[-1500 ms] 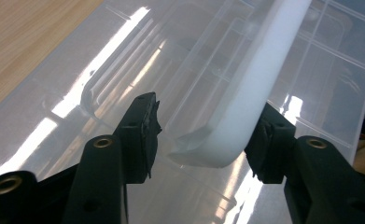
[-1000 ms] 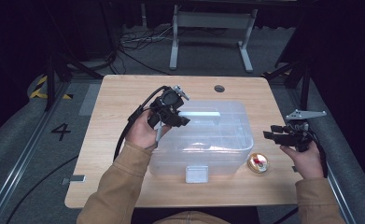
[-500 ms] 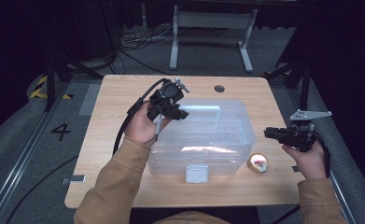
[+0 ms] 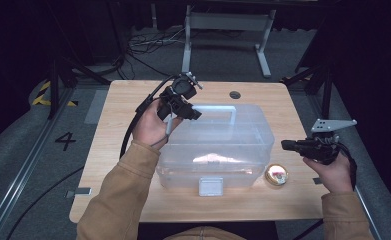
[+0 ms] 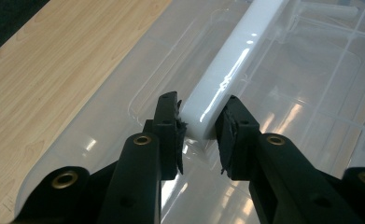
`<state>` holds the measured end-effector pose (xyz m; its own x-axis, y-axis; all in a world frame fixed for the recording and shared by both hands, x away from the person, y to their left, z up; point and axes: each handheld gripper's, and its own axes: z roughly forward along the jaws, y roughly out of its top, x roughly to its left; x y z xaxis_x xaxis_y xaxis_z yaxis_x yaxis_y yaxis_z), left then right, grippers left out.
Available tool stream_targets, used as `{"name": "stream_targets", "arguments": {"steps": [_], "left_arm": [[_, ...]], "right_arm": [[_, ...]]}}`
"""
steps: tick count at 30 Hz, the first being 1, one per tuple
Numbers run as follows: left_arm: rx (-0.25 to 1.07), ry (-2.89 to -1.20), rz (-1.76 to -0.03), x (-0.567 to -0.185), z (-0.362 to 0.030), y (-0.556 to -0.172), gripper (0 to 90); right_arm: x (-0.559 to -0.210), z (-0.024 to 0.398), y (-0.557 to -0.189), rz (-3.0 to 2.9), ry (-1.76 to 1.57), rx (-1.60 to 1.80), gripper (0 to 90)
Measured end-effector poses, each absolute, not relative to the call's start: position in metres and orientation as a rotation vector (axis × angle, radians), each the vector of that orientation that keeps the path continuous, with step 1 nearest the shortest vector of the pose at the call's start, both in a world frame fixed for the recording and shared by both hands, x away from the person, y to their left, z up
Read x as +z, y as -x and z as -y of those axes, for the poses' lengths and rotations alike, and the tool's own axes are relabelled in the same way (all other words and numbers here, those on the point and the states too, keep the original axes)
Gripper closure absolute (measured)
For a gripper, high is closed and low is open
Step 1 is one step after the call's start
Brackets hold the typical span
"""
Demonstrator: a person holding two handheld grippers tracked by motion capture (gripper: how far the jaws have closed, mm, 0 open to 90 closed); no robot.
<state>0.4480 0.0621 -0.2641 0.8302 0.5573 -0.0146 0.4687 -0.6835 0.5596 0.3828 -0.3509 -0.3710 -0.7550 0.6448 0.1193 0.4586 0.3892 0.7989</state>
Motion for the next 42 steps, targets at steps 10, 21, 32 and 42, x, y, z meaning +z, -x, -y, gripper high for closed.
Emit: {"name": "stream_targets", "arguments": {"steps": [10, 21, 32, 42], "left_arm": [[0.2, -2.447, -0.781, -0.257, -0.061, -0.459, 70.7], [0.167, -2.43, -0.797, -0.253, -0.064, -0.471, 70.3], [0.155, -2.423, -0.81, -0.251, -0.064, -0.476, 70.1], [0.146, -2.423, -0.808, -0.252, -0.064, -0.476, 70.1]], "right_arm": [[-0.371, 0.348, -0.377, -2.468, -0.938, 1.316, 88.8], [-0.367, 0.337, -0.369, -2.562, -0.841, 1.37, 89.4], [-0.367, 0.321, -0.366, -2.604, -0.758, 1.375, 89.5], [-0.367, 0.312, -0.364, -2.588, -0.727, 1.397, 89.7]]}}
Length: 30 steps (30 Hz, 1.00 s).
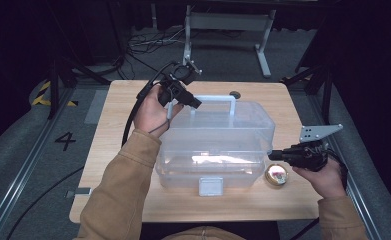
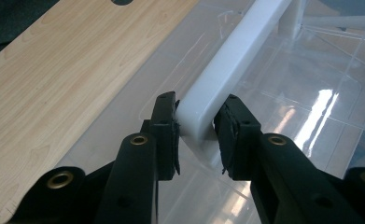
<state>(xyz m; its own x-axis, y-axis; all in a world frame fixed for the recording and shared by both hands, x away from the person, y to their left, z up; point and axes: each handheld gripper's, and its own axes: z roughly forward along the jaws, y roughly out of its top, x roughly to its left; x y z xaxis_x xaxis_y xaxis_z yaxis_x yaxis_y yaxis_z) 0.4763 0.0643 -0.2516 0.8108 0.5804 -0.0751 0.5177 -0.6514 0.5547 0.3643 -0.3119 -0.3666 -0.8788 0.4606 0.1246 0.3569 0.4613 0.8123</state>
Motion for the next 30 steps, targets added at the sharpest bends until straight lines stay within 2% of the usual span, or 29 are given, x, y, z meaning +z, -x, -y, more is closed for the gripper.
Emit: {"name": "stream_targets", "arguments": {"steps": [15, 21, 30], "left_arm": [[0.142, -2.423, -0.815, -0.252, -0.065, -0.477, 69.3], [0.166, -2.416, -0.808, -0.249, -0.067, -0.472, 48.3], [0.23, -2.363, -0.796, -0.23, -0.083, -0.451, 44.7]], "right_arm": [[-0.366, 0.307, -0.363, -2.571, -0.712, 1.41, 89.9], [-0.366, 0.307, -0.363, -2.566, -0.712, 1.42, 90.0], [-0.362, 0.308, -0.365, -2.529, -0.721, 1.446, 90.0]]}}
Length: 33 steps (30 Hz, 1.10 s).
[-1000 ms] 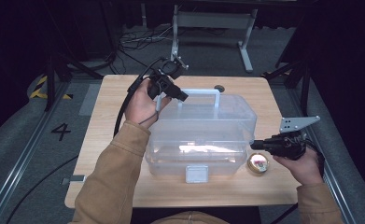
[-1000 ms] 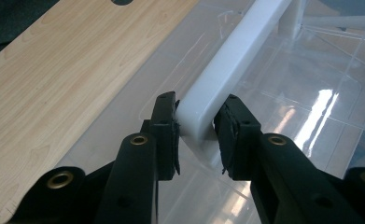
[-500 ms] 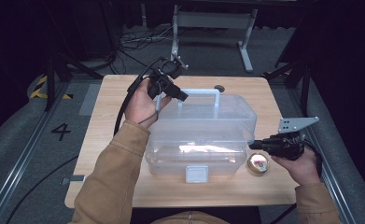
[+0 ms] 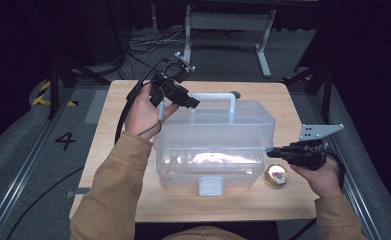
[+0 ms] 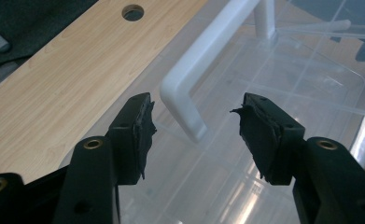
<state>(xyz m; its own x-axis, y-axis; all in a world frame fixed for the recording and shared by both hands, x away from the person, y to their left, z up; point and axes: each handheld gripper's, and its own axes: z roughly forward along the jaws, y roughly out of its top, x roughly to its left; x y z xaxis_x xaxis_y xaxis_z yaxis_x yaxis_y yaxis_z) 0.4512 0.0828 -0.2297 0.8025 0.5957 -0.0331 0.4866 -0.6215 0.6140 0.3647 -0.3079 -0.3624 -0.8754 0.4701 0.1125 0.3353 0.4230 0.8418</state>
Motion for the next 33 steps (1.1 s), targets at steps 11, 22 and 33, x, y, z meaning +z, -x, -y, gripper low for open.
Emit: {"name": "stream_targets", "arguments": {"steps": [11, 22, 33], "left_arm": [[0.279, -2.317, -0.749, -0.211, -0.101, -0.415, 60.2], [0.248, -2.288, -0.729, -0.21, -0.119, -0.378, 72.4], [0.244, -2.253, -0.752, -0.236, -0.138, -0.349, 74.8]], "right_arm": [[-0.353, 0.308, -0.371, -2.462, -0.736, 1.492, 90.0], [-0.341, 0.307, -0.38, -2.381, -0.787, 1.525, 90.0], [-0.334, 0.305, -0.386, -2.287, -0.861, 1.571, 90.0]]}}
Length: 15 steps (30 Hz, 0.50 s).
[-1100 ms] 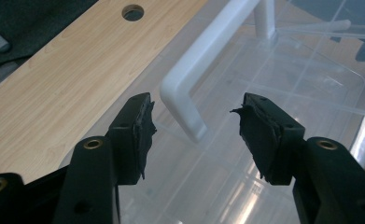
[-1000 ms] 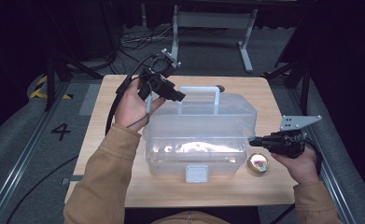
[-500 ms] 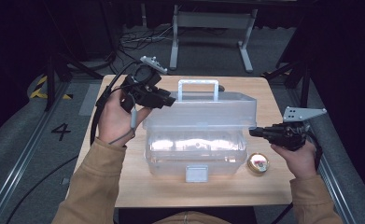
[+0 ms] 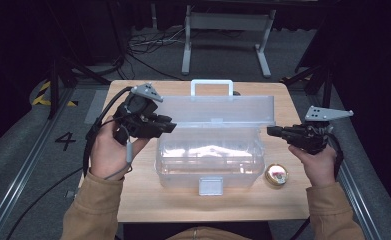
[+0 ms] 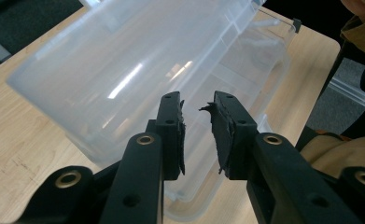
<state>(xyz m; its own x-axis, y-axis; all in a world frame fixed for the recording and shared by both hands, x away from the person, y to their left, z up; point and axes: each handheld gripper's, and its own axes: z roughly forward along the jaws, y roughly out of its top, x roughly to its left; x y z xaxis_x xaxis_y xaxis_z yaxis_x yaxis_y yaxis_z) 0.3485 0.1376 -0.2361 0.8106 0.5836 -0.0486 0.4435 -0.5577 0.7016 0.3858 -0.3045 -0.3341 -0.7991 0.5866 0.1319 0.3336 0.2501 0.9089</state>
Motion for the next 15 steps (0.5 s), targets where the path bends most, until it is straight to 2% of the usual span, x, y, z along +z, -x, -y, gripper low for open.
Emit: {"name": "stream_targets", "arguments": {"steps": [15], "left_arm": [[0.209, -2.183, -0.843, -0.286, -0.149, -0.349, 76.3]], "right_arm": [[-0.332, 0.299, -0.382, -2.212, -0.886, 1.532, 90.0]]}}
